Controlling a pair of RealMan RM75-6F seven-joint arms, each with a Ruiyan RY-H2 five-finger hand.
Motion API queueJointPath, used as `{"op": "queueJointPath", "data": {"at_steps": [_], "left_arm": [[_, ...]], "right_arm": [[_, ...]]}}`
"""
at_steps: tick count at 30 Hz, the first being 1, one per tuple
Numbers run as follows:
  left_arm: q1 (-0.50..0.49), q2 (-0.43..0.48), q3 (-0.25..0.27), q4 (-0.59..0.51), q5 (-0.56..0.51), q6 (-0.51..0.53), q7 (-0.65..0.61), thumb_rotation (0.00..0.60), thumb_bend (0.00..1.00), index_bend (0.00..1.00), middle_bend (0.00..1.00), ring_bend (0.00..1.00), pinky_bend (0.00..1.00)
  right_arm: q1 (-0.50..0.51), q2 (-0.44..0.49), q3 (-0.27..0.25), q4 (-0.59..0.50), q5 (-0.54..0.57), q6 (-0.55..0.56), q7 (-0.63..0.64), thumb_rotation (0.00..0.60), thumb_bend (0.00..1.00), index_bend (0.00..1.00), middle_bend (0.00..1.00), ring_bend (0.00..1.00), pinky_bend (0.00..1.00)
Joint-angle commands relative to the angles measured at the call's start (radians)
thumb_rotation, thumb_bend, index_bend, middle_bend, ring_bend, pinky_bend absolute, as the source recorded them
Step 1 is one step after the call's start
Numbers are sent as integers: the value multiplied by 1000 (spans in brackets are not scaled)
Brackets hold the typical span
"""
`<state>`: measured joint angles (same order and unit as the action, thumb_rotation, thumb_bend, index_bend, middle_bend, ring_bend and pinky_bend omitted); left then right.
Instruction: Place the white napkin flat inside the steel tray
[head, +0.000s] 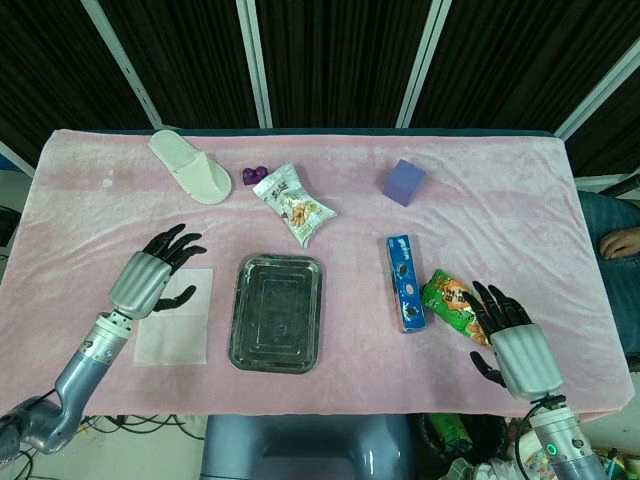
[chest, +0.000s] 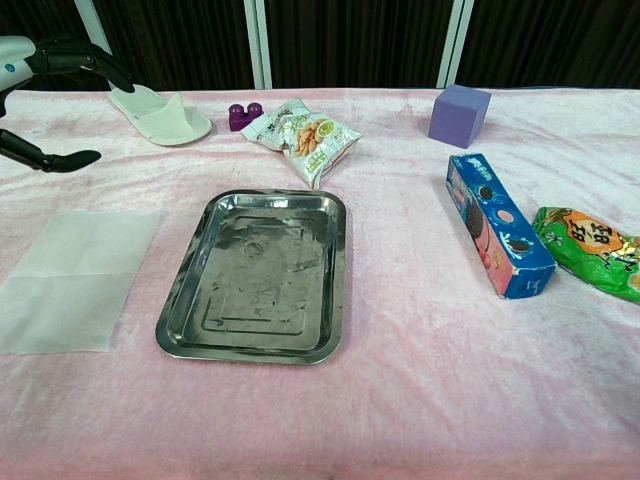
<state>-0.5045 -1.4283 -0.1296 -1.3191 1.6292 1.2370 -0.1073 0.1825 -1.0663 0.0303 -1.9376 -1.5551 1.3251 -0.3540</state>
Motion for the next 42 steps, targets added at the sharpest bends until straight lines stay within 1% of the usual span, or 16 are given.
{"op": "queueJointPath", "data": {"at_steps": [1,5,9,17,22,25,28,29,30,31,34,38,42], "left_arm": [[-5,-7,7,17,-5,4,-24,600,306,241,150,0,166],[-3,-10,13,18,-7,19,-44,600,307,242,151,0,166],[-3,-2,21,4,-9,25,-34,600,307,242,152,0,166],[-2,19,20,-12,-18,46,-32,600,307,242,156,0,166],[15,19,38,-13,-22,61,-45,600,307,241,155,0,167],[23,17,50,-6,-16,72,-32,600,307,242,155,0,166],[26,20,60,-5,-22,61,-18,600,290,242,155,0,167],[29,27,63,-13,-28,55,0,600,283,242,155,0,167],[45,34,56,-18,-55,64,51,600,274,243,155,0,166],[75,47,48,-57,-96,84,152,600,272,243,155,0,164],[114,90,46,-157,-152,103,273,600,272,247,155,0,155],[181,158,71,-254,-190,148,328,600,272,257,155,0,153],[247,214,118,-298,-229,159,333,600,272,257,153,0,151]], "right_arm": [[-1,5,-1,-4,-1,5,1,600,205,0,0,49,174],[-3,8,-9,-3,-9,4,-1,600,205,0,0,49,174],[-8,2,-14,-1,-17,15,1,600,205,0,0,49,174],[-13,-2,-3,-13,-6,36,13,600,205,0,0,49,174],[-28,1,-20,6,-12,46,28,600,205,0,0,49,174],[-34,4,-26,20,-20,52,41,600,205,0,0,49,174],[-32,11,-30,25,-18,44,41,600,205,0,0,49,174],[-31,13,-29,25,-20,44,42,600,205,0,0,49,174],[-35,15,-28,20,-19,52,49,600,205,0,0,49,174],[-47,24,-28,19,-19,73,59,600,206,0,0,49,174],[-67,41,-30,25,-9,99,74,600,207,0,0,49,174],[-97,57,-40,52,17,122,107,600,207,0,0,49,174],[-127,47,-47,100,35,149,130,600,207,0,0,49,173]]}}
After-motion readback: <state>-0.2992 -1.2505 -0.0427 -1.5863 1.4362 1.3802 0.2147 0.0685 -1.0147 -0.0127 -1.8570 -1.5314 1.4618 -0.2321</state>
